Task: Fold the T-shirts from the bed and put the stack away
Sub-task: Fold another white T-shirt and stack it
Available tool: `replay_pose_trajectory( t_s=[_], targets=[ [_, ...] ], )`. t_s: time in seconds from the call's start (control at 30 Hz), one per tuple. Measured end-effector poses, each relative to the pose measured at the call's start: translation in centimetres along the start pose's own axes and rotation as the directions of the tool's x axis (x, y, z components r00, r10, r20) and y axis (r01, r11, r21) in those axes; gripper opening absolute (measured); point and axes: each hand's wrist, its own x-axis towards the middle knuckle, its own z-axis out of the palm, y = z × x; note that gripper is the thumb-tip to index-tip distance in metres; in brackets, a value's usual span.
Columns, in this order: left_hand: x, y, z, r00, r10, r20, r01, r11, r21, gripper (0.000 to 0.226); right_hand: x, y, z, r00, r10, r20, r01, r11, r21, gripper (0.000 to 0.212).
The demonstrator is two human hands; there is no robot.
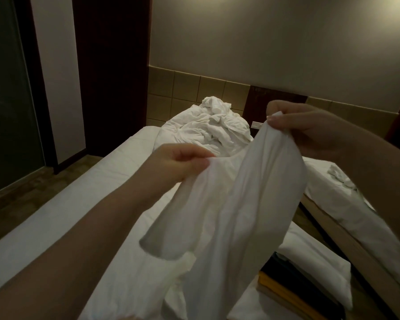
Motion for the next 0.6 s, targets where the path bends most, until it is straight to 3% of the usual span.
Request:
replay_pose_trajectory(
  t_s=[0.07, 0.13, 0.23, 0.4, 0.53, 0.6],
  targets=[
    [-0.1, 1.2, -0.1, 0.982, -0.089, 0.168, 0.096, 0.995, -0.033, 0.021, 0.1, 0.1, -0.1, 1.000, -0.012, -0.006, 0.012, 0.999, 0.043, 0.014],
    [-0.1, 1.4, 0.5, 0.932, -0.195, 0.304, 0.186, 0.981, 0.057, 0.018, 0.2, 0.1, -0.2, 1.000, -0.017, 0.001, 0.016, 1.000, 0.027, 0.013],
    [-0.1, 0.9, 1.6, 0.879, -0.257, 0.401, 0.256, 0.965, 0.056, 0.017, 0.4, 0.3, -0.2, 0.999, -0.021, 0.042, 0.021, 1.000, -0.006, 0.023],
    [0.0, -0.1, 1.7, 0.900, -0.268, 0.343, 0.328, 0.936, -0.128, 0.019, -0.1, 0.3, -0.5, 0.999, -0.015, 0.048, 0.015, 1.000, 0.005, 0.017],
    [0.1, -0.2, 1.8, 0.938, -0.194, 0.286, 0.260, 0.941, -0.217, 0.011, -0.5, 0.4, -0.8, 0.999, -0.020, 0.048, 0.020, 1.000, 0.006, 0.013],
    [0.1, 0.0, 1.9, 0.974, -0.123, 0.190, 0.157, 0.973, -0.171, 0.009, -0.5, 0.5, -0.7, 0.998, -0.025, 0.051, 0.024, 0.999, 0.022, 0.016]
  ],
)
